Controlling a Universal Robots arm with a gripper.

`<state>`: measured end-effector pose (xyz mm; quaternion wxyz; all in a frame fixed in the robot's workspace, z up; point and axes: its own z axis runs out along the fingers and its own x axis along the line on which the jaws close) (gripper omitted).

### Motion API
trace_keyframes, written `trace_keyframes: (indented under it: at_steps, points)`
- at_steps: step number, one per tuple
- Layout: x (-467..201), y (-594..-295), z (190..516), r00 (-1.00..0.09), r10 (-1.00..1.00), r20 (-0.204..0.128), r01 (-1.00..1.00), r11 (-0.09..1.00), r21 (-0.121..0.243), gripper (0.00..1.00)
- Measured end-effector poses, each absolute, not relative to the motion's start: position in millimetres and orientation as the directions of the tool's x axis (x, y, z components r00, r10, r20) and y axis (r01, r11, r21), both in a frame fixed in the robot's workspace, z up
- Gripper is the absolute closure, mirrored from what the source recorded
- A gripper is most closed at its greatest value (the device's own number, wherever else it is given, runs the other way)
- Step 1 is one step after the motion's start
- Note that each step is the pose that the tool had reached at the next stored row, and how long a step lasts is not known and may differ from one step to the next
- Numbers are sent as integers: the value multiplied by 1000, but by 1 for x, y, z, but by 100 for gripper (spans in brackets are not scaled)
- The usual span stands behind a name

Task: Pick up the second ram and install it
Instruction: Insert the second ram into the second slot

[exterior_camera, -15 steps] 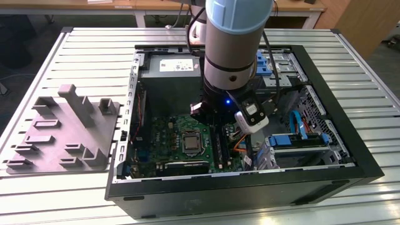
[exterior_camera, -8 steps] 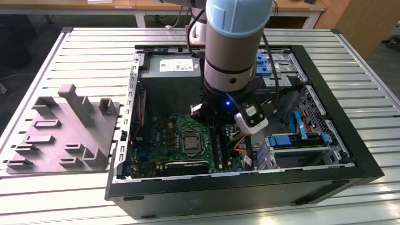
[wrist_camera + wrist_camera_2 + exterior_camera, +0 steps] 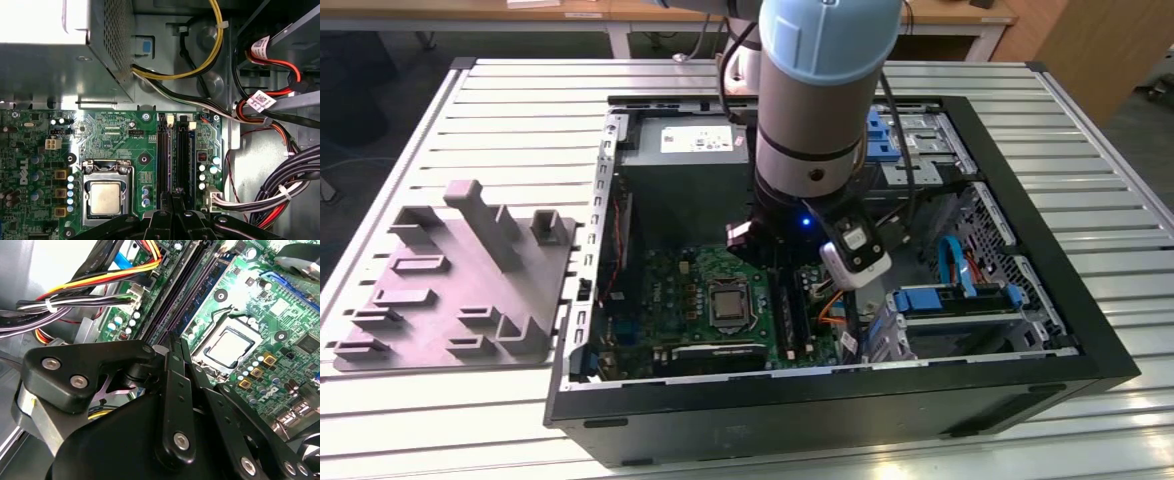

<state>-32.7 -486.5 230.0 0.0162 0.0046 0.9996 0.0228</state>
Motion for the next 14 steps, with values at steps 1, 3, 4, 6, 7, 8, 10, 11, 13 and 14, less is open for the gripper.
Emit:
trace_keyframes:
  at_steps: [1,3,4,6,7,8,10,11,13,14]
  points:
    - [-33,-486,230,-999,10,-32,8,999,45,88]
    - [-33,-487,229,-999,10,-32,8,999,45,88]
    - [-33,-487,229,-999,10,-32,8,999,45,88]
    - [-33,-487,229,-999,10,-32,8,999,45,88]
    - [-33,-487,229,-999,10,-32,8,999,45,88]
    - [-33,-487,228,-999,10,-32,8,999,46,88]
    - [-33,-487,228,-999,10,-32,8,999,45,88]
    - [-33,-487,228,-999,10,-32,8,999,45,88]
    - [-33,-487,227,-999,10,-32,9,999,46,88]
    - [-33,-487,227,-999,10,-32,8,999,45,88]
